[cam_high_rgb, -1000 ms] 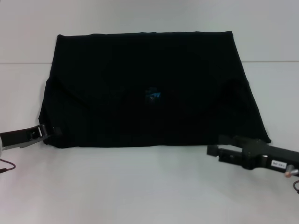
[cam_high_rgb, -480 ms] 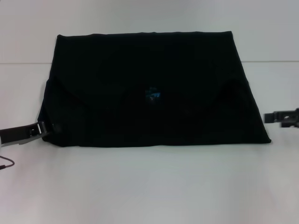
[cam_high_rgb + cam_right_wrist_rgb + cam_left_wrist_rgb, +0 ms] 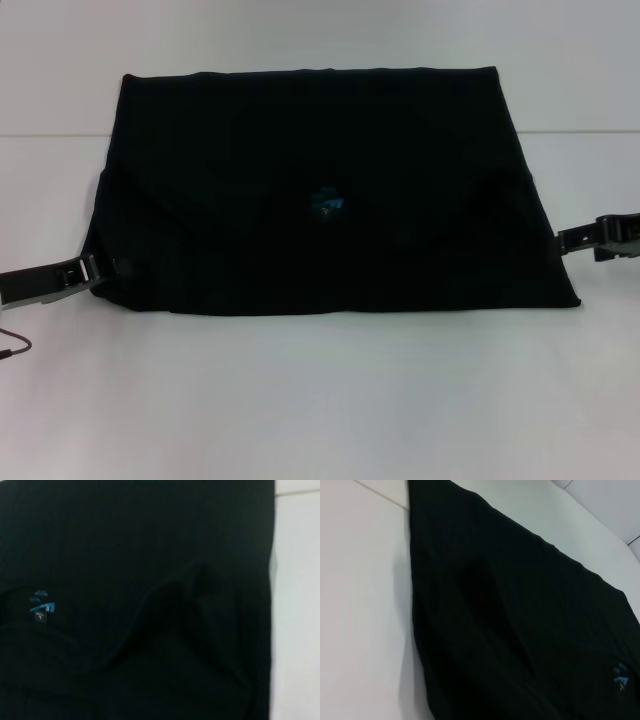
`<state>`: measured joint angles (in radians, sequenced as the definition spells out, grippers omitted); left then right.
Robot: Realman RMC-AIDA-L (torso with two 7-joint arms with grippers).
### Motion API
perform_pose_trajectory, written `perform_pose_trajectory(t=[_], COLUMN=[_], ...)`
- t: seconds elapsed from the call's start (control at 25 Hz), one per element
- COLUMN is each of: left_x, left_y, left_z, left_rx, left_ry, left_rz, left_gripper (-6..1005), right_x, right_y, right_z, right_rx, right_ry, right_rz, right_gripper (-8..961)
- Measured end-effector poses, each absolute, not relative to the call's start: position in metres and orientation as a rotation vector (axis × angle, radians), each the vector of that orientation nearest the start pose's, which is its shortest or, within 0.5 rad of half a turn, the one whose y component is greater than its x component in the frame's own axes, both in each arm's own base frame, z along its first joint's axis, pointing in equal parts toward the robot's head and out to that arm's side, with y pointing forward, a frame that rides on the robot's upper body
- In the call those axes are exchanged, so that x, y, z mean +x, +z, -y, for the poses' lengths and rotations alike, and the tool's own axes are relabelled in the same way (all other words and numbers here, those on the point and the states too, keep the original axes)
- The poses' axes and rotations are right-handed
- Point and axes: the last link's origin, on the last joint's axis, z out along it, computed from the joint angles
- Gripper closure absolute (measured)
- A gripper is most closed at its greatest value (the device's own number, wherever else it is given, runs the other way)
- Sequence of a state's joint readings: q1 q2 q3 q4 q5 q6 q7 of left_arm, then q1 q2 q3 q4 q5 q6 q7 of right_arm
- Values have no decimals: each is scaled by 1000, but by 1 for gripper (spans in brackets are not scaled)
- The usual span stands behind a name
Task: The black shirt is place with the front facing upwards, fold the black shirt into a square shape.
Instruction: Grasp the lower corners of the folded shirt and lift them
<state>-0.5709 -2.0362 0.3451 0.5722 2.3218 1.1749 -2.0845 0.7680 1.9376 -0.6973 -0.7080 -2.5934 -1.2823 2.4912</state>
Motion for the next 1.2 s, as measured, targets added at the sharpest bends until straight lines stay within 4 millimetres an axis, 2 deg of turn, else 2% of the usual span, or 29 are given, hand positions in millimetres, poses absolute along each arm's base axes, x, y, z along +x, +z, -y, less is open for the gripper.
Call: perform_pose_trajectory(t=[0.4,0.8,1.2], left_x=[-348,-345,-344], left_y=[32,33,34], left_z=[-358,-358,-357], left_rx=[-1937,-1944,-1970], left_ry=[-580,-610,-621], left_rz=[1653,1642,1619], left_gripper=[955,955,955], right_x=[282,279,279], right_y=[33,15,16], right_z=[-415,-415,-416], right_rx=[-2140,-2153,-2156], right_ry=[25,-11,-21], right_rz=[-1607,-1603,-1592], right_gripper=[139,146,529])
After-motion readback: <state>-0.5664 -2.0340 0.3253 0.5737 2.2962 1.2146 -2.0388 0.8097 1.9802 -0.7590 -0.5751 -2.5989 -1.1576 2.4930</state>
